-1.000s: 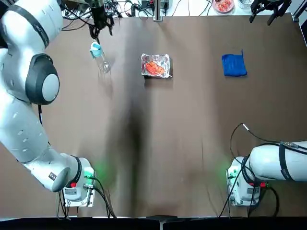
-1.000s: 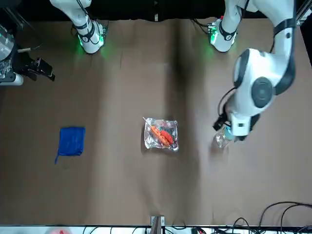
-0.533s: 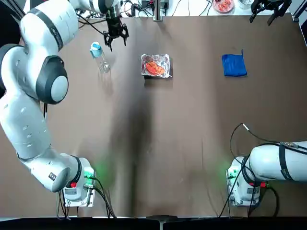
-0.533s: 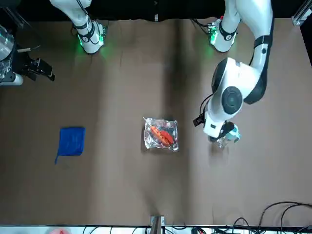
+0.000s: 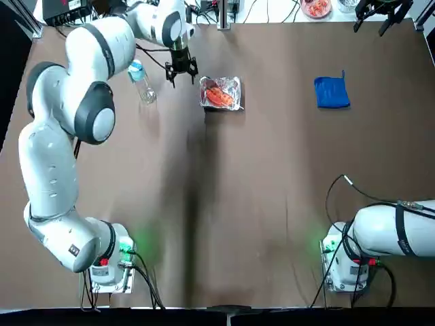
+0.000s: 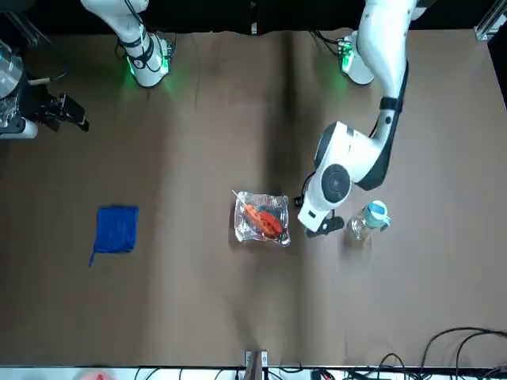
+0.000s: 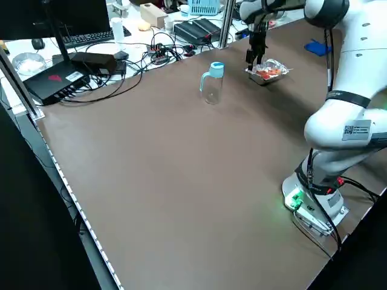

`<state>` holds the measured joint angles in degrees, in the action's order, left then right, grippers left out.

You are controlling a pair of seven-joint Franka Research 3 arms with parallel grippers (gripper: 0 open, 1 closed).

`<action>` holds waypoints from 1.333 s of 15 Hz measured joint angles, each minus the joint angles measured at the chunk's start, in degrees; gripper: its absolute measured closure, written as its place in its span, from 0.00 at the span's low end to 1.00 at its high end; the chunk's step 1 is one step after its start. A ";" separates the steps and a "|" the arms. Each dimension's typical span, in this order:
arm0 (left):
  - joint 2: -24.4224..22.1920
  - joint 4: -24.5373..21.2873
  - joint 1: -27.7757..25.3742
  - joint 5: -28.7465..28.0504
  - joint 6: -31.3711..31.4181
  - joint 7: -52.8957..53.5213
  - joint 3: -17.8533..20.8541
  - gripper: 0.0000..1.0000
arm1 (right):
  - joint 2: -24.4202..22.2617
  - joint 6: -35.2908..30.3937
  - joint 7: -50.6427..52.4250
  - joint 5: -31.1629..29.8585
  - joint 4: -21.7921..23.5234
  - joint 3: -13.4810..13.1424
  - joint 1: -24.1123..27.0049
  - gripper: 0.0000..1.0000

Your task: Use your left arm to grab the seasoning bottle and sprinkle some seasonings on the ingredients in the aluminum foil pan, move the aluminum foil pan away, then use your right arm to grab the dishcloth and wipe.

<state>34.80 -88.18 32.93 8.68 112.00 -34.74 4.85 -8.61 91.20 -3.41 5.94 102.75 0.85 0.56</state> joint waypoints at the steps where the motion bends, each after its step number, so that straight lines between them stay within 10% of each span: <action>1: 0.80 0.04 0.50 0.00 1.64 1.53 -0.07 0.00 | 0.00 0.00 0.00 0.00 0.00 0.00 0.00 0.00; 12: 8.92 0.97 4.18 0.00 16.65 3.02 -0.15 0.02 | 0.00 0.00 0.00 0.00 0.00 0.02 -0.01 0.00; 20: 9.72 1.92 5.02 0.01 15.47 2.83 -0.02 0.76 | 0.00 0.00 0.00 0.00 0.00 0.02 -0.01 0.00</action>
<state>44.52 -86.26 37.95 8.69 127.48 -31.91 4.83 -8.61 91.20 -3.41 5.94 102.74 0.87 0.55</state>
